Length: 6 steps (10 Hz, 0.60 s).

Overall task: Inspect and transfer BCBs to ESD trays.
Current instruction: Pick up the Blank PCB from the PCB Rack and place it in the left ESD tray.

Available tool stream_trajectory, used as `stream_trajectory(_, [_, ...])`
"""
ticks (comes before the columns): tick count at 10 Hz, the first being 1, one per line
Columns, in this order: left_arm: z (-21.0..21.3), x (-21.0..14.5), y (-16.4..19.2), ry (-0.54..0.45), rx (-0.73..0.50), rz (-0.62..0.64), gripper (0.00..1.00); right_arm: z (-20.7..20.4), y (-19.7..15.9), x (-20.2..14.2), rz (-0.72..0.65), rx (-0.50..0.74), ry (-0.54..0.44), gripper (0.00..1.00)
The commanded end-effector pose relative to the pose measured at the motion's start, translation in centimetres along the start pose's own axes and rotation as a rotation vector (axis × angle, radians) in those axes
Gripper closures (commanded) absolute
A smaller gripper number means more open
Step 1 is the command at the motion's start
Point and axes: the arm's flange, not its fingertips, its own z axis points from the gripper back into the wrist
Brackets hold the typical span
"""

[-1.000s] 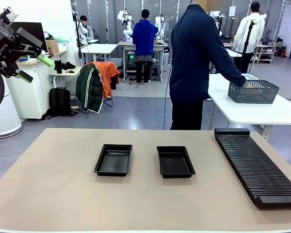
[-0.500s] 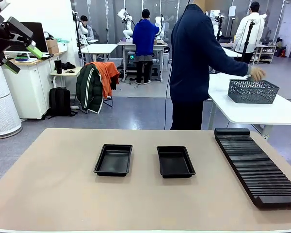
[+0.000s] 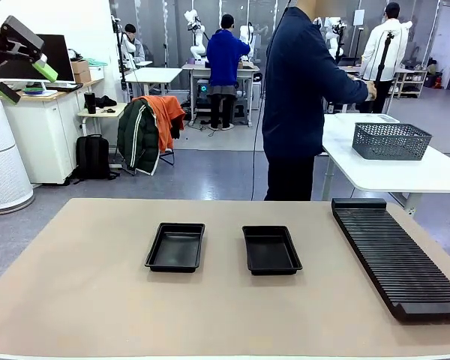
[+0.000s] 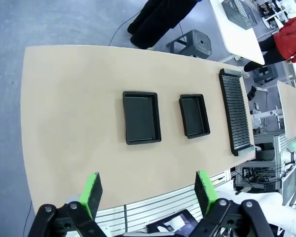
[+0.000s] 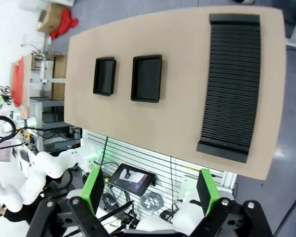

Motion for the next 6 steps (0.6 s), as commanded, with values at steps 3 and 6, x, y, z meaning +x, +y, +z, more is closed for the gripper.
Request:
stream_trajectory(3, [1.5, -0.7, -0.6, -0.024, 0.054, 0.025, 0.0, 1.7, -0.9, 0.6, 0.014, 0.001, -0.04, 0.0])
stream_trajectory(6, [1.7, -0.7, -0.8, -0.023, 0.068, 0.018, 0.0, 1.9, -1.7, 1.2, -0.003, 0.003, -0.039, 0.0])
